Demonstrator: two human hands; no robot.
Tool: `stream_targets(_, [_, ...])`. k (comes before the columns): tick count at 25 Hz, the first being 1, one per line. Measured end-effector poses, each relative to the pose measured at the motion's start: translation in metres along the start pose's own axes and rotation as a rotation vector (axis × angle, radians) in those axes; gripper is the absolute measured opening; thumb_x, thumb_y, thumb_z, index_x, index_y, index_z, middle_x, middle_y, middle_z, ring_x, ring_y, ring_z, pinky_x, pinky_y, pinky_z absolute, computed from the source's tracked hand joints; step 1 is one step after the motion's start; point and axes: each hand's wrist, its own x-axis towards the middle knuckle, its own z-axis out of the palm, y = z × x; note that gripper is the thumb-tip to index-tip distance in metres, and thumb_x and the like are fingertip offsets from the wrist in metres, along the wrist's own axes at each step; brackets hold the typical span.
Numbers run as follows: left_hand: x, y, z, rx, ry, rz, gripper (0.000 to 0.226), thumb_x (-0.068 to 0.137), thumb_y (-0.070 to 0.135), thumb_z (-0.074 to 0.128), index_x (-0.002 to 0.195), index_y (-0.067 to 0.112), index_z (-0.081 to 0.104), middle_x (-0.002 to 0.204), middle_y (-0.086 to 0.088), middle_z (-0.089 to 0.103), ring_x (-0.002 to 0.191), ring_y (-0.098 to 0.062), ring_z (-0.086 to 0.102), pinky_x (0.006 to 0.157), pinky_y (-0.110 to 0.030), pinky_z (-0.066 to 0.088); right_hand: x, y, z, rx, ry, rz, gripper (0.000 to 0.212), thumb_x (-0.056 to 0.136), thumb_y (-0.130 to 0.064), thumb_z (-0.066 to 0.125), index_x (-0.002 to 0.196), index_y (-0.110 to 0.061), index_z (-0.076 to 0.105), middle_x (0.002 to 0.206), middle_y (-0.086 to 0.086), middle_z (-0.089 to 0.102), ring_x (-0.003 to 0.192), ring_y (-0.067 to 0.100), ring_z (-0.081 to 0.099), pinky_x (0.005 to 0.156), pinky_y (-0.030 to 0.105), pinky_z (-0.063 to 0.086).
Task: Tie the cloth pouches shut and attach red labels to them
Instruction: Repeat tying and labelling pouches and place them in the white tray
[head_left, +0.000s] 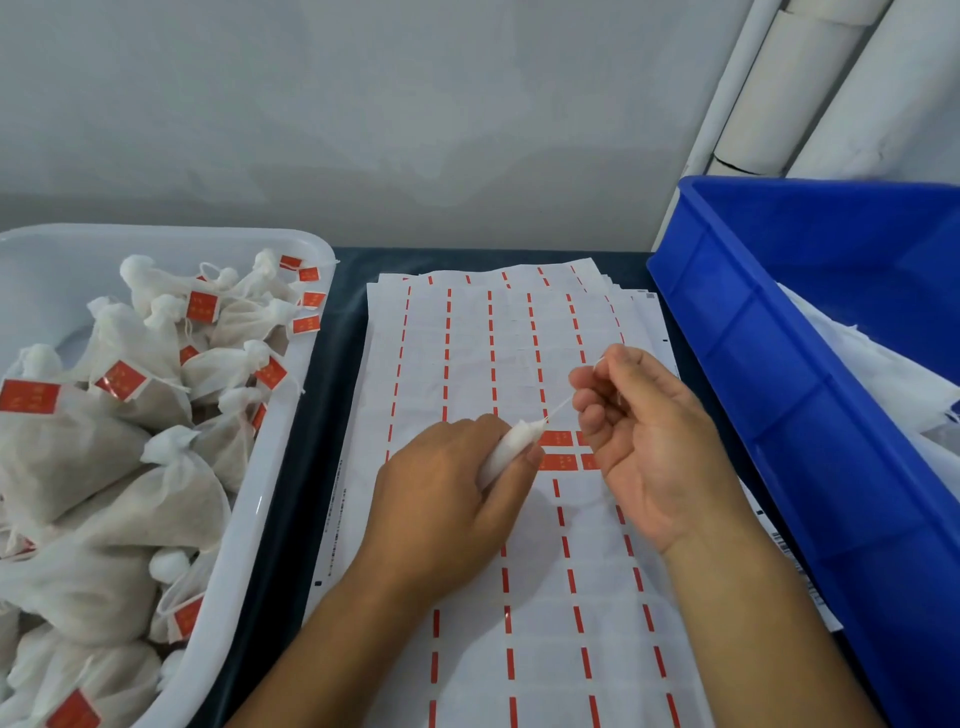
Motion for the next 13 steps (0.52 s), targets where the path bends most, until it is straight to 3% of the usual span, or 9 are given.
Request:
stream_targets(5, [-0.0024, 0.0003, 0.0000, -0.022, 0.031, 0.016, 0.046, 0.095, 0.077, 0.023, 0.106, 0.046, 0.055, 0.088, 0.026, 0.058, 0.078, 0.003, 0.056, 0.066, -0.017, 0.046, -0.0018, 0.0016, 0.0026, -0.083, -0.035, -0.043, 0.034, 0.105, -0.029, 0.055, 0.079, -0.024, 0.075, 0.087, 0.007, 0.077, 0.072, 0.013, 0.072, 0.064, 0.019, 0.057])
stream_targets(9, [0.0006, -0.0002, 0.0000, 0.062, 0.028, 0.064, 0.038, 0.103, 0.066, 0.019, 0.091, 0.046, 0.048, 0.073, 0.019, 0.052, 0.071, -0.003, 0.052, 0.058, -0.027, 0.048, -0.0038, 0.0007, 0.0035, -0.146, -0.001, -0.109, 0.036, 0.104, -0.032, 0.055, 0.075, -0.031, 0.076, 0.082, 0.003, 0.076, 0.070, 0.012, 0.072, 0.063, 0.018, 0.057])
stream_targets(13, [0.0018, 0.0052, 0.0020, -0.072, -0.026, -0.075, 0.038, 0.098, 0.074, 0.028, 0.120, 0.052, 0.050, 0.101, 0.028, 0.055, 0.087, 0.003, 0.059, 0.066, -0.017, 0.052, -0.0053, -0.0017, 0.0052, -0.102, -0.075, -0.113, 0.034, 0.105, -0.030, 0.054, 0.079, -0.024, 0.075, 0.084, 0.006, 0.076, 0.073, 0.014, 0.073, 0.064, 0.020, 0.058])
